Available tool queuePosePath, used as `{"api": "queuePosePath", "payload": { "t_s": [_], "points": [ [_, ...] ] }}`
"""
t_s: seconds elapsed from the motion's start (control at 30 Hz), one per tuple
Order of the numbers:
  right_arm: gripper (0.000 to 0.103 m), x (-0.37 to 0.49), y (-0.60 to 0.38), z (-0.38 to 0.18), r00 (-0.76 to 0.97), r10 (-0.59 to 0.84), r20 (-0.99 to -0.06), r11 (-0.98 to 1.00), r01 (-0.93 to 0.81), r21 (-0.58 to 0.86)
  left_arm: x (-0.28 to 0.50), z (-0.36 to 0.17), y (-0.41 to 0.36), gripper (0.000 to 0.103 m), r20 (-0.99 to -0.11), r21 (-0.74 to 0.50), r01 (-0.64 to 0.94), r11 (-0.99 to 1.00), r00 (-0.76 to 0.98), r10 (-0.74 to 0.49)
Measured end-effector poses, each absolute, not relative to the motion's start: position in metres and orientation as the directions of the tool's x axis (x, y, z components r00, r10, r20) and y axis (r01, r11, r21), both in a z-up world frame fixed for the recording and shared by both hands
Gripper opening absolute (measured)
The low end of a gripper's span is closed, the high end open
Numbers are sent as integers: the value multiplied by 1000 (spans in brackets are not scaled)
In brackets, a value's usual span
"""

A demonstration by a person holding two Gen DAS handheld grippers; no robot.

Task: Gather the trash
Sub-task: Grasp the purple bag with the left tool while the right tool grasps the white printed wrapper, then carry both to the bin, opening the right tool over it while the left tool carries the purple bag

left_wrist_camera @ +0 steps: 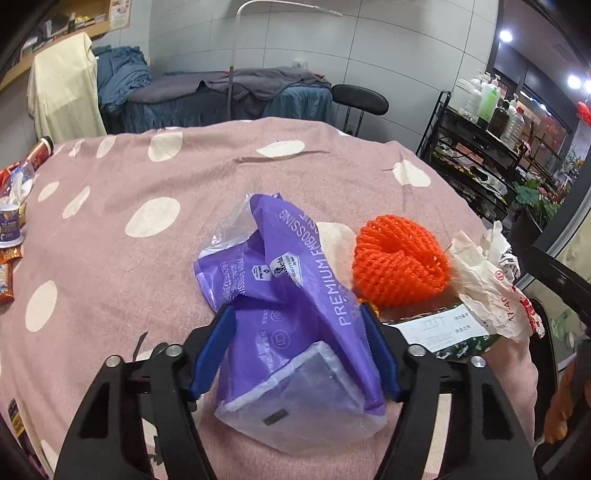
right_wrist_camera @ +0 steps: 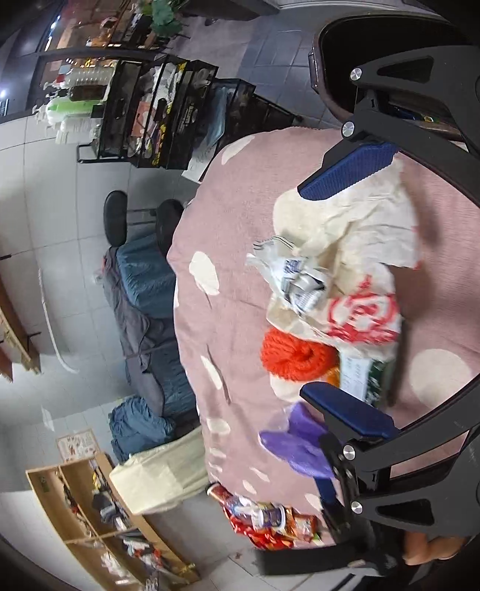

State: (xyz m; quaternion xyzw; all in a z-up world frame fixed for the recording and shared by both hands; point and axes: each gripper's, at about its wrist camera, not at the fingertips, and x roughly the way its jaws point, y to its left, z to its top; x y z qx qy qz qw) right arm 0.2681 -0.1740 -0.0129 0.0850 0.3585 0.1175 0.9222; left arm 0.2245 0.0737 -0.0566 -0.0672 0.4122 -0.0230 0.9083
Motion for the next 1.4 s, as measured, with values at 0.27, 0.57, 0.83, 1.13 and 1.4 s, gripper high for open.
{"api": "queuePosePath", "payload": {
  "t_s": [0.27, 0.57, 0.83, 1.13, 1.4],
  "points": [
    [35, 295, -175, -31, 677, 300, -671, 946, -123, 300, 220, -55, 83, 35, -736, -179, -39, 983, 668, -108],
    [32, 250, -184, -10, 769, 309, -559, 945, -183, 271, 187, -24, 85, 26, -662, -215, -30, 976, 739, -123],
    [32, 208, -201, 14, 811, 294, -506, 949, -183, 258, 154, 1, 71, 26, -602, -247, 12, 969, 782, -163],
    [32, 158, -241, 25, 841, 251, -480, 952, -125, 279, 121, 15, 20, 26, -561, -236, 133, 963, 790, -247],
    [32, 118, -280, 19, 847, 187, -497, 953, -34, 300, 107, 17, -28, 26, -549, -222, 258, 940, 764, -339]
  ]
}}
